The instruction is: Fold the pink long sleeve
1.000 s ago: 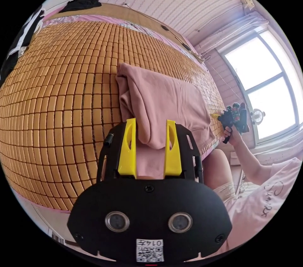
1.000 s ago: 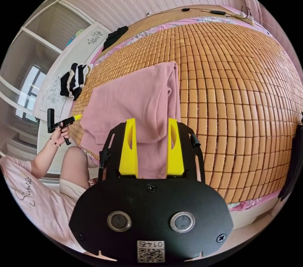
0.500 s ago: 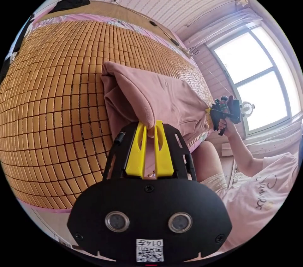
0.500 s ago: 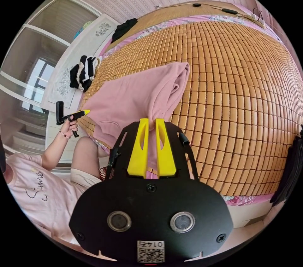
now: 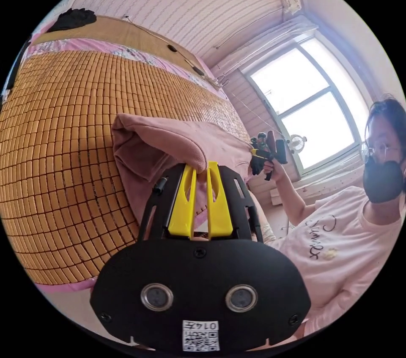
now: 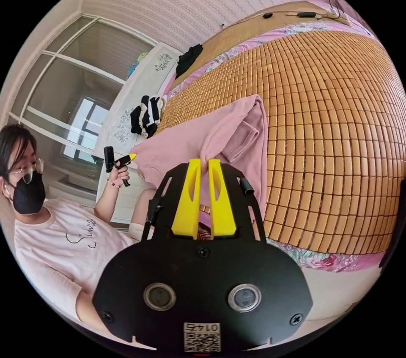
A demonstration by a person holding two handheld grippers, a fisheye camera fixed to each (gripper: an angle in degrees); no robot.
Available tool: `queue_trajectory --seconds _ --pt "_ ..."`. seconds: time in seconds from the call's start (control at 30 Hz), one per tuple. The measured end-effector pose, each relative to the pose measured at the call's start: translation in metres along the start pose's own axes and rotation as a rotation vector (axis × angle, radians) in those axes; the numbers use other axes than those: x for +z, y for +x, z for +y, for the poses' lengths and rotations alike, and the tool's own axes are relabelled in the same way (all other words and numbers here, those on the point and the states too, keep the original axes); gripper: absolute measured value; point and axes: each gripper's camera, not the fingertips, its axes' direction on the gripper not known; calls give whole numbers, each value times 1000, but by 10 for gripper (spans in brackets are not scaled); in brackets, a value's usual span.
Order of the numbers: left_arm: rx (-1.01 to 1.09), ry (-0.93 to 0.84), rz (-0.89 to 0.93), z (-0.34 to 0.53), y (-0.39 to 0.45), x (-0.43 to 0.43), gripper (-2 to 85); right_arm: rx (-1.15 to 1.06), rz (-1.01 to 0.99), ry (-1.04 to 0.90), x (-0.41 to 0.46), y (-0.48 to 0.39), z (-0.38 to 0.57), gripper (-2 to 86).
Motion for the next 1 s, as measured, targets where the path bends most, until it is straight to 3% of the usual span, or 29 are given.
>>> queue_trajectory --seconds 0.17,0.23,0.53,0.7,0.87,1.0 --pt "-222 -215 -99 53 -56 88 41 159 90 -132 78 39 8 26" --pt "-306 -208 -91 67 -68 108 41 152 132 -149 93 32 8 27" --pt "43 -324 -508 74 -3 169 65 -119 519 -236 152 -42 -1 56" --pt "175 -295 -664 92 32 176 84 -201 699 -240 162 -79 8 80" --pt "204 -208 -749 109 56 162 88 -351 743 -154 178 -133 3 18" --pt "248 -84 -783 123 79 157 67 -512 630 -224 229 -180 -22 2"
